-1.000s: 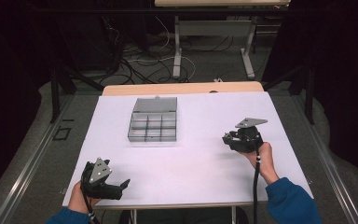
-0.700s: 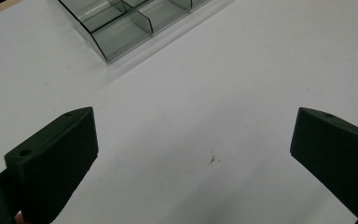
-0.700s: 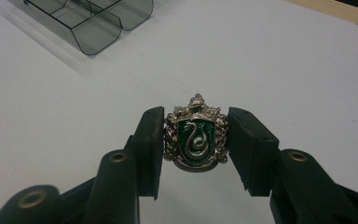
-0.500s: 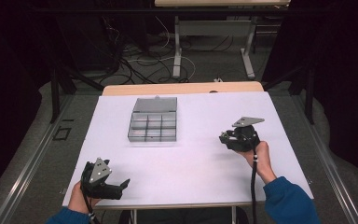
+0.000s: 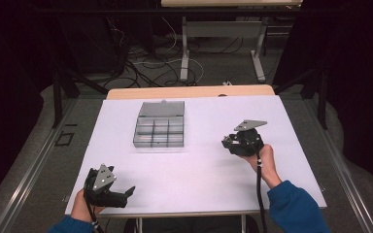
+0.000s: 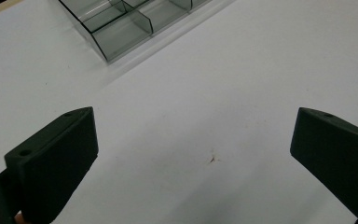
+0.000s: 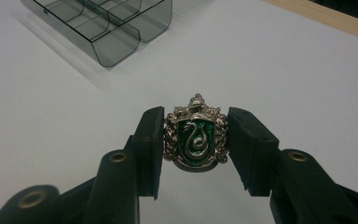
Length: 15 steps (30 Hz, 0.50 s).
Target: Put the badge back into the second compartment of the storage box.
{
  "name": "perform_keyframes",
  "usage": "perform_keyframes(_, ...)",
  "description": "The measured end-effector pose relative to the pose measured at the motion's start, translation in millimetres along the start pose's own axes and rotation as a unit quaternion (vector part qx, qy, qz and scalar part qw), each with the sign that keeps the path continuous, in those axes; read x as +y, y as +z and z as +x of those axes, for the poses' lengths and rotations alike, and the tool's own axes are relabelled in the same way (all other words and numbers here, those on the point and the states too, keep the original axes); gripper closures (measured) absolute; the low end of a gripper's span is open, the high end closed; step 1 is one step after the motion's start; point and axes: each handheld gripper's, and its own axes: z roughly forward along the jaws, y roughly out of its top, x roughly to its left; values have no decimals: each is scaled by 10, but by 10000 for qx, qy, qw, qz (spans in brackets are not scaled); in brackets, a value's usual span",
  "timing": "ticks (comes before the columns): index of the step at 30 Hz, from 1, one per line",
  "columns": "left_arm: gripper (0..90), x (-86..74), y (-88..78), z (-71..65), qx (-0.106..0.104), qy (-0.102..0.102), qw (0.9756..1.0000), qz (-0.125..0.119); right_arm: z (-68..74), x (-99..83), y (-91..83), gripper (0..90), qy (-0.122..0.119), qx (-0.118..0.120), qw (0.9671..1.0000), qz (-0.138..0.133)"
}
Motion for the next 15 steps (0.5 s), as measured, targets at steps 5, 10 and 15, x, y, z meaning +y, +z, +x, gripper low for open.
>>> perform_keyframes(5,9,0,0,1,12,4,10000,3,17,19,19,573,-25,-17,10000,-4)
perform_keyframes(10,9,0,0,2,7,6,10000,4,31,44,42,573,-55,35,10000,14)
perform_keyframes(15,9,-1,0,2,12,1,10000,6,59,87,90,573,-89,50,9999,-19)
